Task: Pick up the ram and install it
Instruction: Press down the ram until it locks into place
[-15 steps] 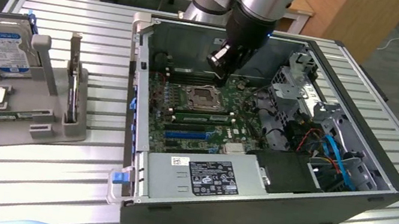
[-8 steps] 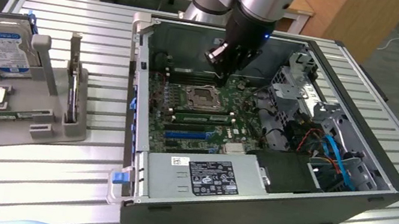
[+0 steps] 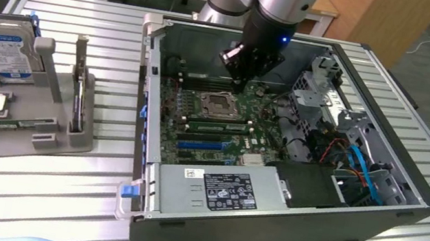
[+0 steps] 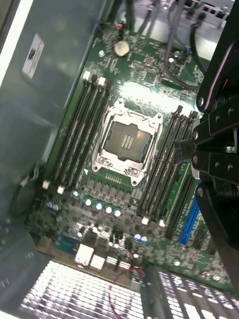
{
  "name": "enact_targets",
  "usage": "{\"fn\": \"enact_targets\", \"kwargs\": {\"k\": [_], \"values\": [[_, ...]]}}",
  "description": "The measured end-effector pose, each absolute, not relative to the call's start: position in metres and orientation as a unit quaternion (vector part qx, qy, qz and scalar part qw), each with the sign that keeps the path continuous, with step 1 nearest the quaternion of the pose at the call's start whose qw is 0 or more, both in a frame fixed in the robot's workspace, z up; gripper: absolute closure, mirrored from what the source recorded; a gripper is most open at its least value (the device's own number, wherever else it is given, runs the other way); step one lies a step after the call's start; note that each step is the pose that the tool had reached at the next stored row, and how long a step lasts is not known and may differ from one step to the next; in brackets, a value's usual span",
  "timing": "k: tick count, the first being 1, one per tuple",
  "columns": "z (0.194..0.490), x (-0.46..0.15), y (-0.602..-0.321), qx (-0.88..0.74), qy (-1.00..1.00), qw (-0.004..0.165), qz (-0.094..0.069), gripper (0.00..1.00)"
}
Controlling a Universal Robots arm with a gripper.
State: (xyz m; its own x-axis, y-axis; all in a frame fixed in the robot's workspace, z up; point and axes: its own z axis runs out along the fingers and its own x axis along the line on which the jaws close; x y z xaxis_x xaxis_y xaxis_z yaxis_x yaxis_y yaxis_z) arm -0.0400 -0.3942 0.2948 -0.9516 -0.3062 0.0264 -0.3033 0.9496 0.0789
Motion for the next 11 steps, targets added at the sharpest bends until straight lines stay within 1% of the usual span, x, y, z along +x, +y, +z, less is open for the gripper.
{"fn": "enact_targets", "kwargs": {"k": [11], "values": [[0.2939,-0.04,-0.3942,0.059,-0.997,0.016,-0.039,0.9]]}}
